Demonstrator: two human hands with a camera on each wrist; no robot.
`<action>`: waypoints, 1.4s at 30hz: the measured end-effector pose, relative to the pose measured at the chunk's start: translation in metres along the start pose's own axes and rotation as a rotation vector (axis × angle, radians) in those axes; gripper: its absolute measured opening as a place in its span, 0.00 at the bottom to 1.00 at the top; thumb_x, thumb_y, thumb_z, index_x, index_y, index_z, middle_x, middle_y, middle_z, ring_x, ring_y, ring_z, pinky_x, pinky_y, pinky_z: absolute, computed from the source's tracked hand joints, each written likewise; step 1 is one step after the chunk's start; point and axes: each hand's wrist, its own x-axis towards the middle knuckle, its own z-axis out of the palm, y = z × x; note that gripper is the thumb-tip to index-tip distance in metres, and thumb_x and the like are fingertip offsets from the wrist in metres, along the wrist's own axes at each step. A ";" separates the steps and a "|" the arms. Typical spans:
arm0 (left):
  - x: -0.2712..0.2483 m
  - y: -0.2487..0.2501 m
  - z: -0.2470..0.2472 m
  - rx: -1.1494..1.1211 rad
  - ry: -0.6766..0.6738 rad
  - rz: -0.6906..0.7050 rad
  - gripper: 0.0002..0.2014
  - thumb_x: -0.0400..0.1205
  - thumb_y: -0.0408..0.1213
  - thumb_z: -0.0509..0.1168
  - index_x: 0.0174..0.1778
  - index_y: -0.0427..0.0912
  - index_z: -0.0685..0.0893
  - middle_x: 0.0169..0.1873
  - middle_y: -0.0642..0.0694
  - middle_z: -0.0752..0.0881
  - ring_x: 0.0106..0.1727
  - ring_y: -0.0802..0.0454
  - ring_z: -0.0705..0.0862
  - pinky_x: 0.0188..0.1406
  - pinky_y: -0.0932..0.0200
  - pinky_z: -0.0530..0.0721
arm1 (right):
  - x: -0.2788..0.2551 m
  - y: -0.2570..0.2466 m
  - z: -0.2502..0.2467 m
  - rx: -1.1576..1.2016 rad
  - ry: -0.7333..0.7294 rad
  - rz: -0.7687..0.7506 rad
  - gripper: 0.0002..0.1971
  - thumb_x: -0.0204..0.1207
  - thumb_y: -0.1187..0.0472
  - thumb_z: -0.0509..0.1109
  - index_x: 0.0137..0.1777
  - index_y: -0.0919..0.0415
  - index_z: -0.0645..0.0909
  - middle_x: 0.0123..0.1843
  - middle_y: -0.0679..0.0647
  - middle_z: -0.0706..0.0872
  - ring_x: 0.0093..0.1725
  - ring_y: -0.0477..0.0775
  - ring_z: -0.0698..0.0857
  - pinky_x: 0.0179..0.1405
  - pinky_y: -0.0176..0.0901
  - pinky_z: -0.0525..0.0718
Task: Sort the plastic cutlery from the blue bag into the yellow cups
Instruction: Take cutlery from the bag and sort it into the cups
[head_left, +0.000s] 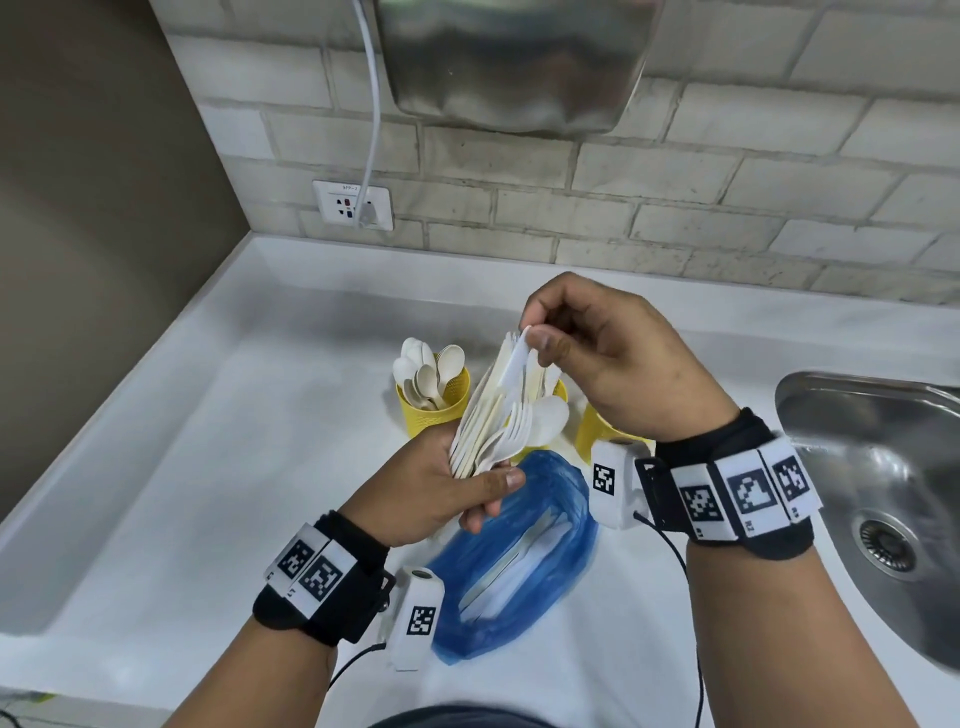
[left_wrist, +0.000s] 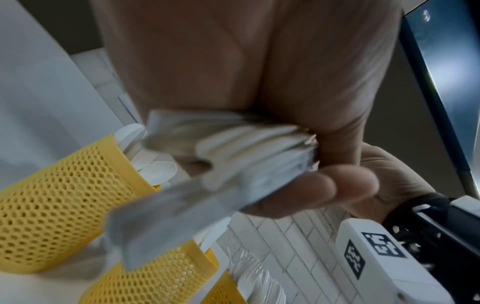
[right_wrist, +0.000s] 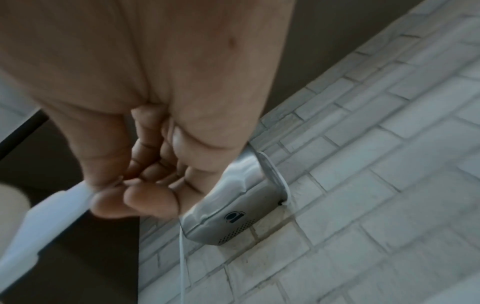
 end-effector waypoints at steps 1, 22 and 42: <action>0.000 0.001 0.000 0.007 -0.003 0.001 0.05 0.85 0.38 0.72 0.48 0.40 0.84 0.31 0.44 0.86 0.26 0.53 0.82 0.36 0.52 0.86 | -0.001 0.001 0.000 0.095 0.021 0.013 0.03 0.84 0.65 0.71 0.53 0.56 0.84 0.43 0.45 0.86 0.43 0.49 0.84 0.48 0.49 0.84; -0.001 -0.002 -0.003 -0.005 -0.073 -0.011 0.08 0.87 0.42 0.69 0.46 0.43 0.83 0.30 0.43 0.85 0.24 0.51 0.74 0.35 0.47 0.76 | 0.004 -0.012 -0.007 0.815 0.802 -0.136 0.05 0.94 0.57 0.50 0.58 0.54 0.66 0.35 0.56 0.72 0.26 0.54 0.68 0.29 0.44 0.72; -0.004 0.005 -0.001 -0.010 -0.180 0.017 0.10 0.87 0.38 0.70 0.39 0.46 0.85 0.30 0.45 0.88 0.22 0.48 0.76 0.32 0.51 0.79 | -0.008 0.016 0.012 0.442 -0.169 0.156 0.08 0.79 0.63 0.75 0.52 0.68 0.89 0.45 0.58 0.91 0.45 0.54 0.88 0.50 0.49 0.85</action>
